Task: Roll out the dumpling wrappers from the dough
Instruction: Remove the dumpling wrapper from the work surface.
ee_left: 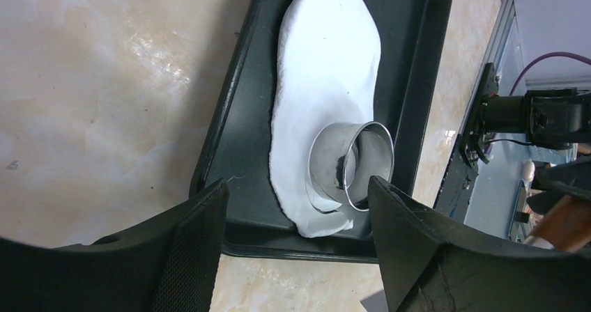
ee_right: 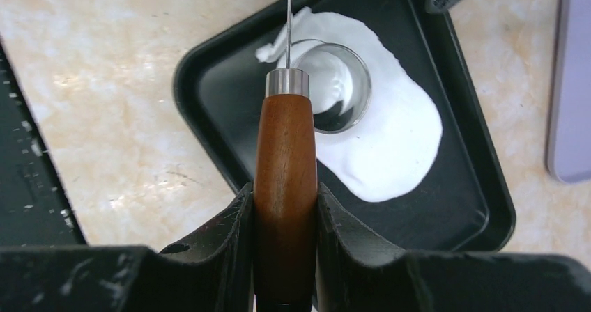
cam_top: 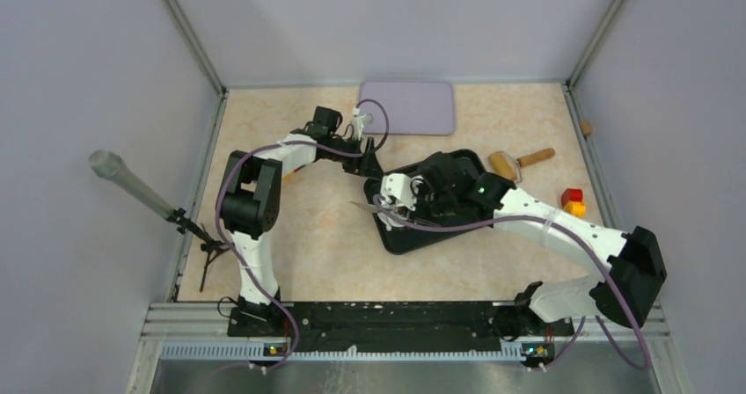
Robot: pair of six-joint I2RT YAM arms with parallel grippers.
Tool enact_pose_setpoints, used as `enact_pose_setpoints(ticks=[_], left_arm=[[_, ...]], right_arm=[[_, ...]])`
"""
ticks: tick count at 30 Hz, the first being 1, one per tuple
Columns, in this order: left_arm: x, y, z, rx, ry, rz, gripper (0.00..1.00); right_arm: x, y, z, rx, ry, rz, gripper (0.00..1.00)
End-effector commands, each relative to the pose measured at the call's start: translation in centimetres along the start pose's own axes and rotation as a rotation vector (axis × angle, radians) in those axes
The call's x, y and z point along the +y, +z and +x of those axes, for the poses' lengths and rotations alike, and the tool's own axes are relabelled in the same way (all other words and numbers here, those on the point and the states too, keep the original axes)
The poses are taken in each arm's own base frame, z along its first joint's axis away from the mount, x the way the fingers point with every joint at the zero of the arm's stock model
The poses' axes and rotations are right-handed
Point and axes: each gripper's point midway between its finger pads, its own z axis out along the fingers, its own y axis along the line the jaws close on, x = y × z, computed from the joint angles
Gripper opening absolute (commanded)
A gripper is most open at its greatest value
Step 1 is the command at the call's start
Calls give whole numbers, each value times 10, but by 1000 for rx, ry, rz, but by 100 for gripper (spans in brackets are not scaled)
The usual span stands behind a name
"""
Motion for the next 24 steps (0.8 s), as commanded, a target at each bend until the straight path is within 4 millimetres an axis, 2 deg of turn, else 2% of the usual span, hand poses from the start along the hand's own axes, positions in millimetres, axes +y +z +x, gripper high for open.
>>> enact_pose_setpoints(ticks=[1,8,17,21,24], left_arm=[[-12,-2,-8,-25,28,43,73],[-13,-2,-6,-24,23,53,73],[-13,0,-6,-23,12,66,71],[-13,0,-6,-23,5,71,71],[-13,1,-5,-22,2,74,71]], right_arm=[[26,-15,-14,-32,-28,-136,0],[32,-9,12,30,-39,-127,0],[31,-20,15,19,-39,-98,0],[31,-31,12,5,-39,-91,0],[27,-34,19,29,-50,-65,0]])
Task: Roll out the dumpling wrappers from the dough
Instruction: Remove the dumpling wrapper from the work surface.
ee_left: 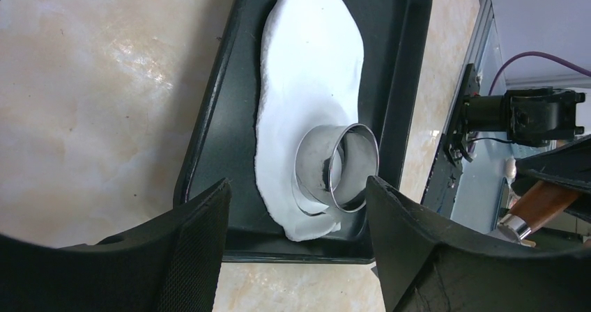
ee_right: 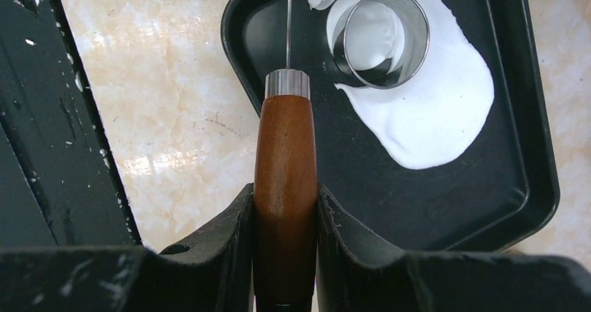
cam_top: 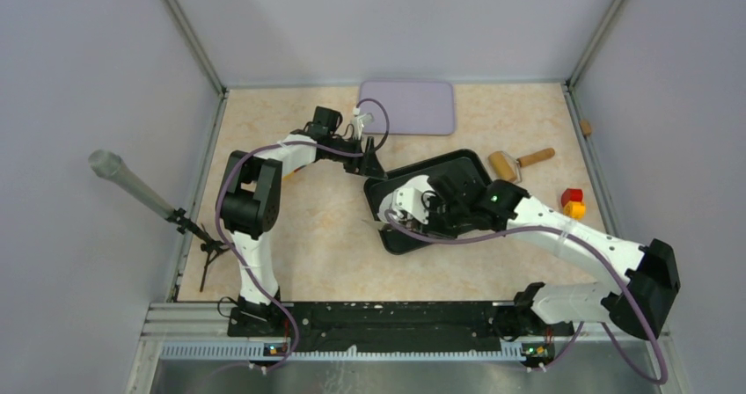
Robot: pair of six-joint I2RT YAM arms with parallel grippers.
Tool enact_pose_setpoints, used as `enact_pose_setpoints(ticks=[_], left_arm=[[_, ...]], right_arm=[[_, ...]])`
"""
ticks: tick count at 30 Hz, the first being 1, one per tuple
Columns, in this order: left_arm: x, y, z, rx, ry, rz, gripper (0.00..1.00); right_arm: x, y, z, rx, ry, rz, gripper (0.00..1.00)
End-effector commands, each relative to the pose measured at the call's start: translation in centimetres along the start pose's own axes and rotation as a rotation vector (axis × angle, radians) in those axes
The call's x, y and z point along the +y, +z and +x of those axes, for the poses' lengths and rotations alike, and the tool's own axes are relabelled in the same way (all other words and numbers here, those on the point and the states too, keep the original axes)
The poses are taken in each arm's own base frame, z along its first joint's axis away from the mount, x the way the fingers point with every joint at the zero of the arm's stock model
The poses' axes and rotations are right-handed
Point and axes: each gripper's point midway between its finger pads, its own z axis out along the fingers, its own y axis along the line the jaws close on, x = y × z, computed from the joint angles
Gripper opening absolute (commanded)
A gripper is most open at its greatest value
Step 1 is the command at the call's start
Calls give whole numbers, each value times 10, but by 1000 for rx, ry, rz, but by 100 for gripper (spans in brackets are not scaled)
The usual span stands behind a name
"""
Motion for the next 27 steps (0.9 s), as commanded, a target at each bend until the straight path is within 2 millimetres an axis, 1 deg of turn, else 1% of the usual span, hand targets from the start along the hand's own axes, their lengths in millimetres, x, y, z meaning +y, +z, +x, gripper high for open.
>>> enact_pose_setpoints(ticks=[1,4,8,10,15,18,20,22,25,27], left_arm=[[-6,1,-3,-13,17,32,71],[-6,2,-3,-13,14,38,70],[-7,5,-2,-7,12,43,70],[-8,5,-1,-5,12,48,69],[-9,8,0,1,10,55,66],[-9,11,2,9,5,61,61],[-10,12,3,14,1,67,55],[-10,13,4,19,-2,72,50],[-11,15,5,25,-6,81,44],[-10,16,5,30,-12,83,43]], right_arm=[[-5,-12,-1,-12,-33,50,0],[-1,2,14,27,-33,41,0],[-1,19,25,56,-37,51,0],[-4,25,27,55,-37,64,0],[-15,41,22,21,-26,121,0],[-25,46,17,-1,-26,167,0],[-36,44,16,3,-28,226,0],[-42,42,14,5,-37,258,0],[-47,40,13,20,-58,292,0],[-49,39,13,35,-70,309,0]])
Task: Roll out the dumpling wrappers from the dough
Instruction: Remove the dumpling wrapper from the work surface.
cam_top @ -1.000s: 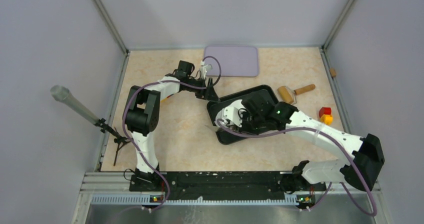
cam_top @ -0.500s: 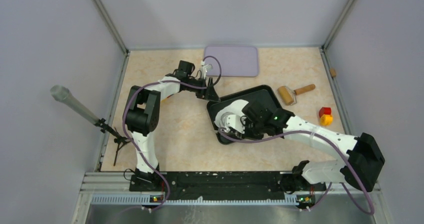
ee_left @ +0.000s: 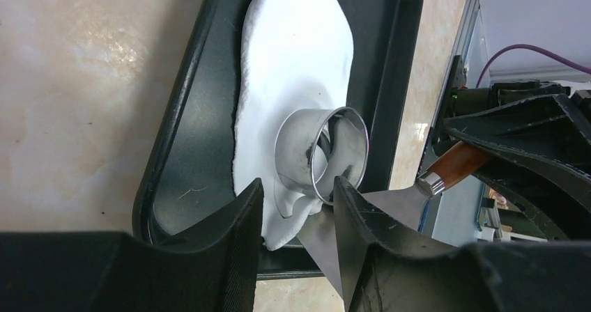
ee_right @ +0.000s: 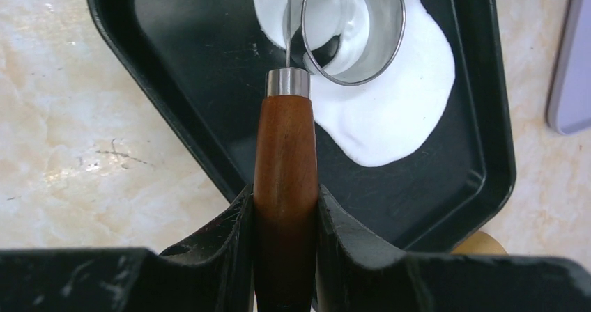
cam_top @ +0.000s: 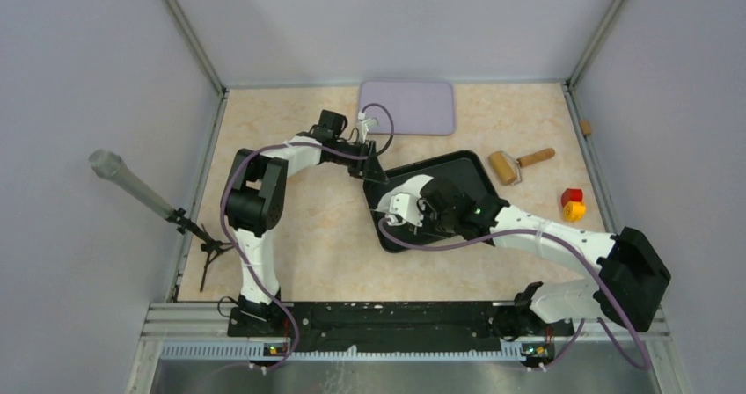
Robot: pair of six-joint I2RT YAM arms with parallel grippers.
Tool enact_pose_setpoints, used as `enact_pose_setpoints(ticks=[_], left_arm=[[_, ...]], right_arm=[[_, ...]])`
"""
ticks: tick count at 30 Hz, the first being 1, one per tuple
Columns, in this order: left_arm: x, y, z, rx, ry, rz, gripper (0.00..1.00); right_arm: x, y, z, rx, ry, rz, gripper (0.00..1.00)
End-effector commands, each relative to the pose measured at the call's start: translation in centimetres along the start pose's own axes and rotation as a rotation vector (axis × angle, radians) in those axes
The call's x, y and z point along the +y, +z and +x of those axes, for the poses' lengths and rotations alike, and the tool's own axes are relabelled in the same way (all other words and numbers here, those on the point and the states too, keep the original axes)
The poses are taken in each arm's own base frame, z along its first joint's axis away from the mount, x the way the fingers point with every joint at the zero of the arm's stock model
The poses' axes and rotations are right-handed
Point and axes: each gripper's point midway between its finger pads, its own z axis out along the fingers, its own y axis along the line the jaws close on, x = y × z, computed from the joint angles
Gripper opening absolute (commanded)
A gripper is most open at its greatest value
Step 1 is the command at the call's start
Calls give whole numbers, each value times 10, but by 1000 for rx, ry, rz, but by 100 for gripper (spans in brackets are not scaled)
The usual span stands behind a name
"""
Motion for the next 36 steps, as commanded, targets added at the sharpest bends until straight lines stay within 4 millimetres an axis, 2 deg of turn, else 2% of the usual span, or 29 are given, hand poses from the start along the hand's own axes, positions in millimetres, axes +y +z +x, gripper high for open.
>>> enact_pose_setpoints(ticks=[1,6,12,17,20,22,25,29,32,36], left_arm=[[-5,5,-3,5,18,40,42],[-5,6,-1,12,17,38,42],[-4,7,-1,14,14,39,39],[-4,7,0,16,13,36,31],[-4,6,0,15,13,34,29],[-5,6,0,15,15,36,28],[-6,5,1,15,16,38,28],[-5,6,0,15,10,39,28],[-5,6,-1,15,9,41,29],[-5,7,0,17,7,40,29]], right_arm=[[-21,-2,-18,-28,-37,113,0],[-21,-2,-21,-33,-52,123,0],[-27,-2,-34,-74,-36,162,0],[-37,-3,-35,-61,-37,212,0],[-38,0,-31,-38,-44,218,0],[-35,-2,-31,-45,-36,198,0],[-24,-12,-43,-105,-32,128,0],[-21,-22,-57,-166,-19,93,0],[-16,-19,-56,-159,-22,65,0],[-11,-6,-44,-116,-27,57,0]])
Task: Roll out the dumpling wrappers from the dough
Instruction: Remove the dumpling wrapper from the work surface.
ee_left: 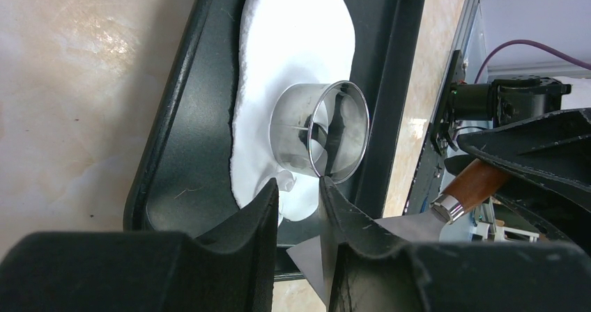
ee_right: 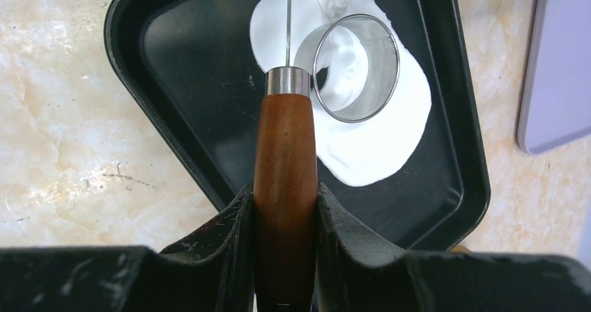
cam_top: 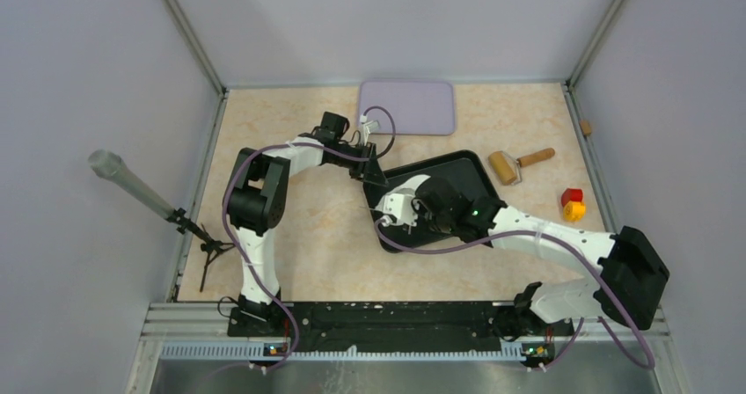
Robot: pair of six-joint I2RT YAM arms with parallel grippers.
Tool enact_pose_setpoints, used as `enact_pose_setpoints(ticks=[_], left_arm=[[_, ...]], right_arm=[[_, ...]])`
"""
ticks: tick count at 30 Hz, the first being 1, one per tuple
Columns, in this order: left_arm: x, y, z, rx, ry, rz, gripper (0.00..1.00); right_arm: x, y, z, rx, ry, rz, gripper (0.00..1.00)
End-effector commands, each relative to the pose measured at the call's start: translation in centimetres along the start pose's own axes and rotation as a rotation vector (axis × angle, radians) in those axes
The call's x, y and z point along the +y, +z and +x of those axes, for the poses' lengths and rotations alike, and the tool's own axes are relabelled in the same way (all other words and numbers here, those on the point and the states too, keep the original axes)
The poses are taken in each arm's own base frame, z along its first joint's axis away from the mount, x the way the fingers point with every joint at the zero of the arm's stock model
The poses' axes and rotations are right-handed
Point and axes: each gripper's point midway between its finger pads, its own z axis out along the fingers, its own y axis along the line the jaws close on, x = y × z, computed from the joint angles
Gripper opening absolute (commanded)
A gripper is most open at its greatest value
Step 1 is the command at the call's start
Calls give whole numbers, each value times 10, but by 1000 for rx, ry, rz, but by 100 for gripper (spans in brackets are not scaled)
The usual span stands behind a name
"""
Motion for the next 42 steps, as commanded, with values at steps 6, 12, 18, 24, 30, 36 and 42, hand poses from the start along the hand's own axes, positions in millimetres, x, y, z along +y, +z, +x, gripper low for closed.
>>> enact_pose_setpoints(ticks=[6,12,18,24,30,36,42], left_arm=[[-7,0,-7,-4,24,33,27],[-4,1,-2,13,17,33,24],[1,3,7,41,2,31,20],[6,0,10,44,-5,13,21],[0,-24,-21,-72,6,14,41],[12,-38,-30,-128,24,-84,66],[41,-47,-34,-166,17,-258,64]], right_arm=[[1,13,-3,1,3,12,0],[-4,18,7,51,2,53,0],[-20,15,11,75,10,145,0],[-29,8,14,110,1,187,0],[-31,4,15,126,-6,191,0],[-37,0,17,139,-14,220,0],[-37,1,24,166,-17,234,0]])
